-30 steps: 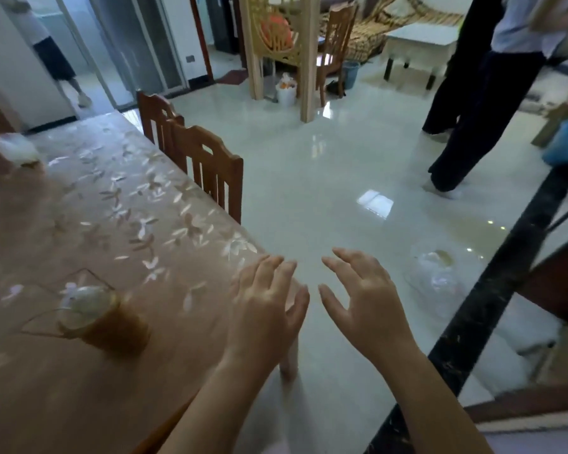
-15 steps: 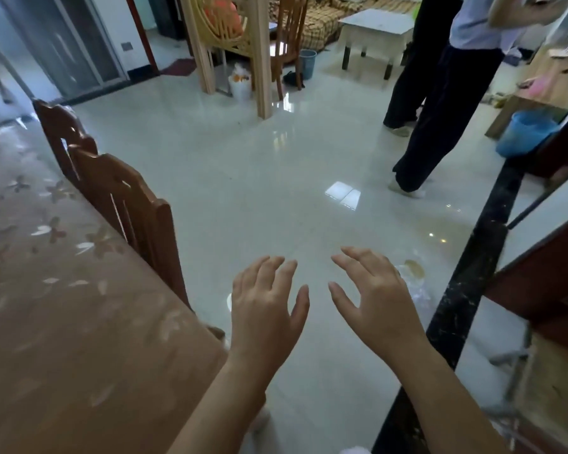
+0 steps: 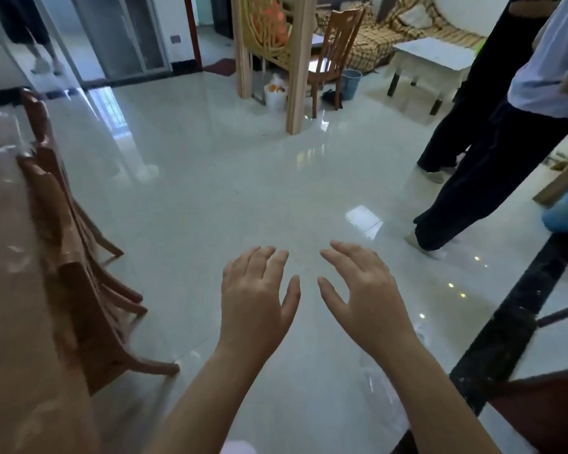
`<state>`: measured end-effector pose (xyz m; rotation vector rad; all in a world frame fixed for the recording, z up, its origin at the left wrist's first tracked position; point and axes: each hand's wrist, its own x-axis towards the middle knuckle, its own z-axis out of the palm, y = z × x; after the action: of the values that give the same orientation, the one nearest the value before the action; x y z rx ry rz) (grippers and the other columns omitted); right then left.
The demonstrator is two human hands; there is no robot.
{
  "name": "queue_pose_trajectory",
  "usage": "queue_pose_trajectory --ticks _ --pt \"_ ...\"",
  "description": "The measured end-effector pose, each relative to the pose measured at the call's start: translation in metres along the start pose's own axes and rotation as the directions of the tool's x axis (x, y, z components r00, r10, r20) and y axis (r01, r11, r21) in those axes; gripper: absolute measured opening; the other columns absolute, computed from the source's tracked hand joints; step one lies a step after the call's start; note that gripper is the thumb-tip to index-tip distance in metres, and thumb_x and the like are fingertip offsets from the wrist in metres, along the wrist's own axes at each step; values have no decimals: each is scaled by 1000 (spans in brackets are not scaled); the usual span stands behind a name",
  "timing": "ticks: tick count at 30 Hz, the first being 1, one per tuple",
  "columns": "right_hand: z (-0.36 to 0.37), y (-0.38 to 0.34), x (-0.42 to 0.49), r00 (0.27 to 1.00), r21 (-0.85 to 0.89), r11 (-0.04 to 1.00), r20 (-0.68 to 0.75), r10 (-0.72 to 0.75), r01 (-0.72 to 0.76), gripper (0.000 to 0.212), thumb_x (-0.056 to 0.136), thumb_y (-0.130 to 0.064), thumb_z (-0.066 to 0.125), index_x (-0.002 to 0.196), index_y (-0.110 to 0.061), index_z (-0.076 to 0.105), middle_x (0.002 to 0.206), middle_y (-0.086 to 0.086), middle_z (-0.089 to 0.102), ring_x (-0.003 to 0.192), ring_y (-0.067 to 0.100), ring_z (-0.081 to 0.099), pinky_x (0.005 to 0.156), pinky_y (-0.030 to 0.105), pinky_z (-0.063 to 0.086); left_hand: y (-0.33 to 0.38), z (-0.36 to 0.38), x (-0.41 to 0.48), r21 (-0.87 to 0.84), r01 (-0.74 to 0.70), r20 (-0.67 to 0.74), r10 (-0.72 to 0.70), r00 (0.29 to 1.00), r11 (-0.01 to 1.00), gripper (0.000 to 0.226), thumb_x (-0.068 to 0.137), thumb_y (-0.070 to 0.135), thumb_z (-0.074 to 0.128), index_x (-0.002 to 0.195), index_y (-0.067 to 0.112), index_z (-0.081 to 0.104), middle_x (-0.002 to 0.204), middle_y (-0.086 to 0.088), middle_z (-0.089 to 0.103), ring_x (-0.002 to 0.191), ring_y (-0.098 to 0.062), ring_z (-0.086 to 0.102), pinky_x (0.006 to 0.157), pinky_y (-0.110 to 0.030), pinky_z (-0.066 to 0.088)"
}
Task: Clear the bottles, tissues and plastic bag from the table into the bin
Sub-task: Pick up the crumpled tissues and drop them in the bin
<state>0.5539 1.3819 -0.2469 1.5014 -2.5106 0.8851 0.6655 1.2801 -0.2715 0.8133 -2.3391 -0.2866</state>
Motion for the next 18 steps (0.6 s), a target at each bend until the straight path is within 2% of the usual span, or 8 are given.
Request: queue_pose_trajectory --ticks 7,12,18 --pt "43 15 109 991 49 991 47 -123 121 36 78 -16 68 112 -8 60 118 13 62 112 32 53 94 49 43 -45 27 77 82 108 -30 -106 994 991 40 83 31 45 106 4 65 104 -15 68 102 -34 61 87 -47 45" --pt "91 7 211 975 54 976 66 -212 209 35 77 -14 68 110 -6 61 117 14 62 112 34 53 93 50 43 -109 49 152 111 212 -64 -206 977 971 42 83 32 46 108 4 64 106 -17 67 104 -35 60 89 -50 43" --pt "146 -18 337 951 83 954 94 -294 287 35 79 -16 66 113 -8 59 119 12 61 115 32 51 96 47 40 -187 61 252 125 276 -131 -260 957 953 45 84 34 42 111 5 62 110 -16 66 106 -35 58 91 -50 41"
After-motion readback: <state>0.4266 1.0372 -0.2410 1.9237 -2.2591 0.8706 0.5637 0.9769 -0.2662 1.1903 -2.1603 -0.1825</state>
